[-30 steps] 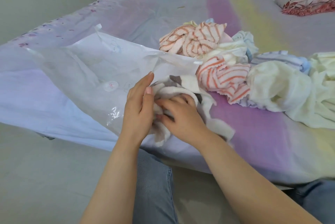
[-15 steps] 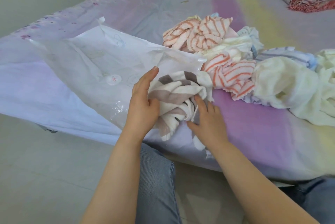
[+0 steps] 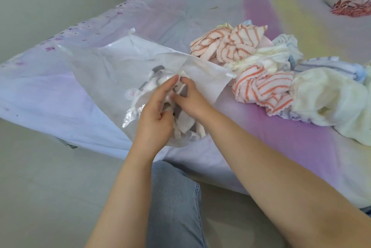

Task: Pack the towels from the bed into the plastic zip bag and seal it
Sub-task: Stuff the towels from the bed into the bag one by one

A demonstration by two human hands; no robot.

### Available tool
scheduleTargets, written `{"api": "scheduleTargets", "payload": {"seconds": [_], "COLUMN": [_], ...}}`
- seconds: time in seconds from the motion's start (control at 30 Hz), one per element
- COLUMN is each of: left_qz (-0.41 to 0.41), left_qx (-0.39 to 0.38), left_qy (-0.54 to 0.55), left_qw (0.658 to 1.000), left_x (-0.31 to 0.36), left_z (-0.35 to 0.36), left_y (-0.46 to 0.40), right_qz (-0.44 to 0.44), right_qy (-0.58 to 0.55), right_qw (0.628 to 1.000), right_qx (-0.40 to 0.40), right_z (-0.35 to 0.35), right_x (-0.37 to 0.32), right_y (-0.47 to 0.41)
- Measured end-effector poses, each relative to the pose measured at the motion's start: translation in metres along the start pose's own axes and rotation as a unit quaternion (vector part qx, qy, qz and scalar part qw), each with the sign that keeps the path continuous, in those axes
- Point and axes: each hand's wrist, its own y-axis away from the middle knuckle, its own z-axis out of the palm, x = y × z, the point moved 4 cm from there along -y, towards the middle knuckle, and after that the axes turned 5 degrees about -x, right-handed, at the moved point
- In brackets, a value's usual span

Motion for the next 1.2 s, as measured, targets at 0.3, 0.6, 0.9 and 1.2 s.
{"api": "scheduleTargets", "payload": {"seconds": [0.3,0.6,0.9,1.2], "left_qz": [0.006,0.009,-0.016,-0.017], "left_qx": [0.018,0.015,0.028,0.028], "left_qy": [0.013,0.083,0.087,0.067], "left_qw": [1.000,0.996,0.996,0.997], "left_x": [-0.005,0.006,0.002,-0.004], "left_z": [-0.009,-0.008,-0.007,0.022], "left_y": [-0.002,-0.001,-0.018,-0.021], "right_qz": [-0.087,0.134,-0.049,-0.069], "right_qy": [0.374,0.322,0.096,0.326], "right_qw": [0.915,0.936,0.994,0.834], "right_qx": [0.128,-0.044,-0.036,0.439], "right_z": [0.014,0.049,0.022,-0.121], "right_x": [0.047,0.028,0.029,0.045], "right_y": [0.055,-0.039,-0.002,0.077]}}
